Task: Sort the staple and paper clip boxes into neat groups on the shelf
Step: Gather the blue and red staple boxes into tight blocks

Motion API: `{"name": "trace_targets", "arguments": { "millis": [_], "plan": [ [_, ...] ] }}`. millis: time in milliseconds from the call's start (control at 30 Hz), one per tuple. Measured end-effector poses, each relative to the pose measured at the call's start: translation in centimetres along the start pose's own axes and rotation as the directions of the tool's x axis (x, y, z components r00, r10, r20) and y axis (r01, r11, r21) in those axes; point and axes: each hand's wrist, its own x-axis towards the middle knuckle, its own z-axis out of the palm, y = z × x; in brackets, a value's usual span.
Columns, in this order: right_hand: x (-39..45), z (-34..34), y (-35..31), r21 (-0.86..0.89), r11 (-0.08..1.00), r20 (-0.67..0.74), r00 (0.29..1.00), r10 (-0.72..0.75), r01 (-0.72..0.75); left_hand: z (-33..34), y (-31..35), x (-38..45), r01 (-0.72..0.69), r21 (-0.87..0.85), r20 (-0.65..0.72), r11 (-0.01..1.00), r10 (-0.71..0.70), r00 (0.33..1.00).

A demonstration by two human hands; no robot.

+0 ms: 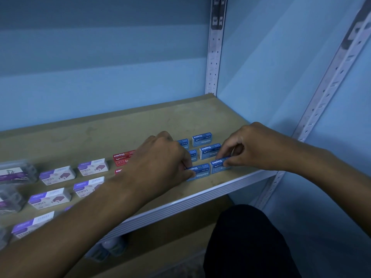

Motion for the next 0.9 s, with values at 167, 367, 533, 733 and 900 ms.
{"name": "trace_targets", "arguments": {
  "millis": [167, 367, 533, 733, 900],
  "plan": [
    [0.0, 0.0, -0.1, 0.012, 1.000, 0.017, 1.000, -0.007, 0.007, 0.2, -0.1, 0.1, -0.002, -0.016, 0.013, 1.000, 0.002, 1.000],
    [-0.1, -0.1, 0.0, 0.027, 0.999, 0.017, 1.000, -0.018, 0.017, 0.3, -0.1, 0.1, 0.002, -0.054, 0.006, 0.999, -0.001, 1.000],
    [0.0, 0.0, -0.1, 0.009, 1.000, 0.019, 1.000, -0.015, 0.014, 0.3, -0.2, 0.1, 0.003, -0.073, 0.010, 0.997, -0.003, 1.000],
    [0.1, -0.1, 0.0, -0.002, 1.000, 0.040, 0.999, -0.004, 0.004, 0.6, -0.2, 0.1, 0.003, -0.071, 0.007, 0.997, -0.002, 1.000],
    [0.2, -1.3, 0.2, 0.029, 0.999, -0.022, 0.999, 0.026, -0.026, 0.0, -1.1, 0.3, -0.017, -0.030, -0.070, 0.999, 0.015, 0.997]
  ]
}}
